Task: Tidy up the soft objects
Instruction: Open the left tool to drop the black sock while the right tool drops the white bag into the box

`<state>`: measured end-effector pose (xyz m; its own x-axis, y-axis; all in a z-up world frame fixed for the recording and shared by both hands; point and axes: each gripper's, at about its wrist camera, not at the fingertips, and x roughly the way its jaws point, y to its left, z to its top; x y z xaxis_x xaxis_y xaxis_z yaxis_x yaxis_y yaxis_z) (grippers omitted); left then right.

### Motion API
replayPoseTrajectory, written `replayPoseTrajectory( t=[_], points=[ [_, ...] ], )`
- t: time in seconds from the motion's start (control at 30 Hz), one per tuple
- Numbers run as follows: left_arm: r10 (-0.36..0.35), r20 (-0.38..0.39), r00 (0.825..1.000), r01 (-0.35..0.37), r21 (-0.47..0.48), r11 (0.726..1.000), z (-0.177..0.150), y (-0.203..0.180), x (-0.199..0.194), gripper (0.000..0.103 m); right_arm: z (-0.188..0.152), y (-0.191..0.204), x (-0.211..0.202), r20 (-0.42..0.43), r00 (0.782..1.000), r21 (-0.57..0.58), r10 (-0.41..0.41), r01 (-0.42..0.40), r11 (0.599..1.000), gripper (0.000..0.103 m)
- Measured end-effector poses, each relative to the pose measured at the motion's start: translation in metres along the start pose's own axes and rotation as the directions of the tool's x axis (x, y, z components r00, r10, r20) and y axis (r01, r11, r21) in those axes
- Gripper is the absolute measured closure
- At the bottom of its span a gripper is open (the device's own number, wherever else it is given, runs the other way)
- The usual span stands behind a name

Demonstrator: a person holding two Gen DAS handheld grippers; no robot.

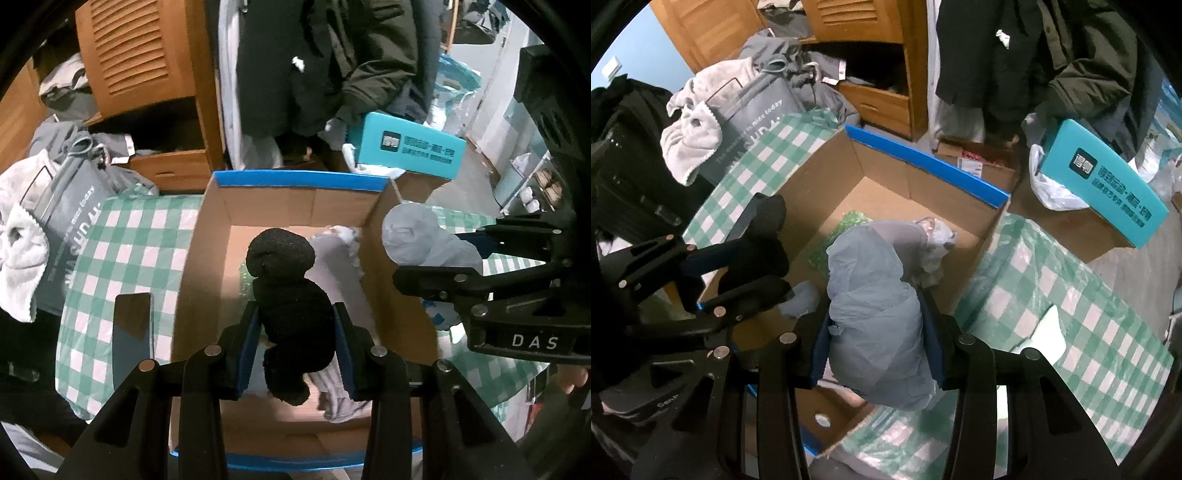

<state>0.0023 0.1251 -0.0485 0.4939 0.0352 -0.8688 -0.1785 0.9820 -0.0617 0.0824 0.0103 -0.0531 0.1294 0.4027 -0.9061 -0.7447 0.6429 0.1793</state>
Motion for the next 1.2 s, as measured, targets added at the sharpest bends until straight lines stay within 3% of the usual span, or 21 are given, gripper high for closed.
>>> replayPoseTrajectory(
  t=[0.57,0.67,0.73,1.2],
  points=[
    [0.02,-0.052,0.998,-0.023,-0.049,0.999,-0.004,0.019,0.019,0.063,0.007,0.007,0.021,-0.042,0.999,0.002,0.001,-0.001,1.0,0.058],
    [0.017,-0.052,0.999,-0.02,-0.052,0.998,-0.004,0.019,0.018,0.057,0.006,0.008,0.02,-0.039,0.999,-0.002,-0.011,0.011,1.0,0.049],
    [0.026,-0.046,0.999,-0.029,-0.052,0.998,-0.003,0.018,0.017,0.05,0.005,0.008,0.019,-0.031,0.999,-0.005,-0.025,0.024,1.0,0.035],
    [0.004,-0.034,0.999,-0.005,-0.036,0.999,0.002,0.0,0.011,0.036,-0.006,-0.018,0.0,0.003,0.998,0.04,-0.067,0.067,0.997,0.034]
  ],
)
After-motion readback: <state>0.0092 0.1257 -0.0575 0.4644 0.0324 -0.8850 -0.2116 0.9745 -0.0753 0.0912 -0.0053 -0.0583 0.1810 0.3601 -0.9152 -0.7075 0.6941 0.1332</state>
